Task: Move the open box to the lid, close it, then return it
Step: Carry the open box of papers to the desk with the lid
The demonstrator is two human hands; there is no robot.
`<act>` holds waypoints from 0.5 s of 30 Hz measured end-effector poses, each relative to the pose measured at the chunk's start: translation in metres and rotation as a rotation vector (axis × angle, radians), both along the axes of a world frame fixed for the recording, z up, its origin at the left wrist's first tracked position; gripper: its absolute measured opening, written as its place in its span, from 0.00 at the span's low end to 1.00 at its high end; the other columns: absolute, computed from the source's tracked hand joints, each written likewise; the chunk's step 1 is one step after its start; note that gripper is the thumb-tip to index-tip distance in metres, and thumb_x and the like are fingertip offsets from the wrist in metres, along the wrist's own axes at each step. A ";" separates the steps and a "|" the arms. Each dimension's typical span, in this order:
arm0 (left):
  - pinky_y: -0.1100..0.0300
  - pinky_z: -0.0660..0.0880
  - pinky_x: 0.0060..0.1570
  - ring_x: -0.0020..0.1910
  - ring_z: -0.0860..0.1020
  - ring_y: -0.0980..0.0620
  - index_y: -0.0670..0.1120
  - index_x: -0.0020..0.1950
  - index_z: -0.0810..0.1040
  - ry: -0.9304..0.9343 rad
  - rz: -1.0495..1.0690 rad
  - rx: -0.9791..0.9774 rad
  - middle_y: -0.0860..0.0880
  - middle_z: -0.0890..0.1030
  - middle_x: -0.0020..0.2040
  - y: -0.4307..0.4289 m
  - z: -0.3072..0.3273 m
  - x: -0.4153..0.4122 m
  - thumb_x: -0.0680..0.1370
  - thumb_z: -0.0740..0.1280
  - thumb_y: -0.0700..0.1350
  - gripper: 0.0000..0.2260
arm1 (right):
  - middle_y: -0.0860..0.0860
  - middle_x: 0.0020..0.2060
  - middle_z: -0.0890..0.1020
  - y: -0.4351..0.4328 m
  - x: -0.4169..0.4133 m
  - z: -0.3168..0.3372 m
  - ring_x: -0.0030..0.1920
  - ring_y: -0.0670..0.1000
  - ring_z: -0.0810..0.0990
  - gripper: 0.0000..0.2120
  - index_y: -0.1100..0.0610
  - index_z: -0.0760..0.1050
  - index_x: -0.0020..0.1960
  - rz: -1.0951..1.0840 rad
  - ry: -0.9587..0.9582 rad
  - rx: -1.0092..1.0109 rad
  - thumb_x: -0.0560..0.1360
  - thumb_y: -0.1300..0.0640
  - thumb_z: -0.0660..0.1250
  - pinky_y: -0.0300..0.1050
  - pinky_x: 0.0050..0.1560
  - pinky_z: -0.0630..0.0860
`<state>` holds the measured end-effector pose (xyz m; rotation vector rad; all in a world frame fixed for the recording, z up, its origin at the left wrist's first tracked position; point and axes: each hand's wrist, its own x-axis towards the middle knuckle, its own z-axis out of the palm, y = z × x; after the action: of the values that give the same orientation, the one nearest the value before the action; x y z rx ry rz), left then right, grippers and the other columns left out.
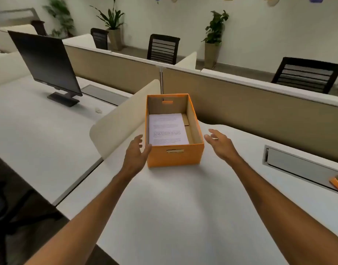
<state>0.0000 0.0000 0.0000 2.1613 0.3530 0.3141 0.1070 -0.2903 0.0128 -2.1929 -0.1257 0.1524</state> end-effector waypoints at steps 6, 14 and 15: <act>0.56 0.69 0.59 0.68 0.73 0.46 0.47 0.79 0.60 0.192 0.080 -0.222 0.43 0.70 0.73 0.023 -0.025 0.042 0.79 0.64 0.56 0.31 | 0.56 0.70 0.74 0.018 0.040 -0.029 0.67 0.59 0.74 0.26 0.53 0.67 0.74 -0.048 0.183 0.009 0.80 0.42 0.59 0.57 0.66 0.72; 0.46 0.72 0.66 0.70 0.71 0.44 0.51 0.81 0.56 0.362 -0.009 -0.589 0.48 0.68 0.76 0.054 -0.050 0.070 0.82 0.58 0.57 0.28 | 0.48 0.58 0.79 0.032 0.071 -0.055 0.56 0.54 0.78 0.14 0.46 0.73 0.61 -0.117 0.355 0.240 0.81 0.41 0.57 0.58 0.57 0.77; 0.46 0.72 0.66 0.70 0.71 0.44 0.52 0.80 0.57 0.374 -0.027 -0.591 0.49 0.68 0.76 0.057 -0.051 0.071 0.82 0.58 0.58 0.29 | 0.47 0.56 0.79 0.033 0.072 -0.056 0.55 0.53 0.78 0.14 0.45 0.73 0.61 -0.116 0.360 0.249 0.81 0.41 0.57 0.57 0.54 0.78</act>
<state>0.0711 0.0566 -0.0508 1.6263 0.5485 -0.2006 0.1786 -0.2578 -0.0428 -1.8865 0.1761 0.4390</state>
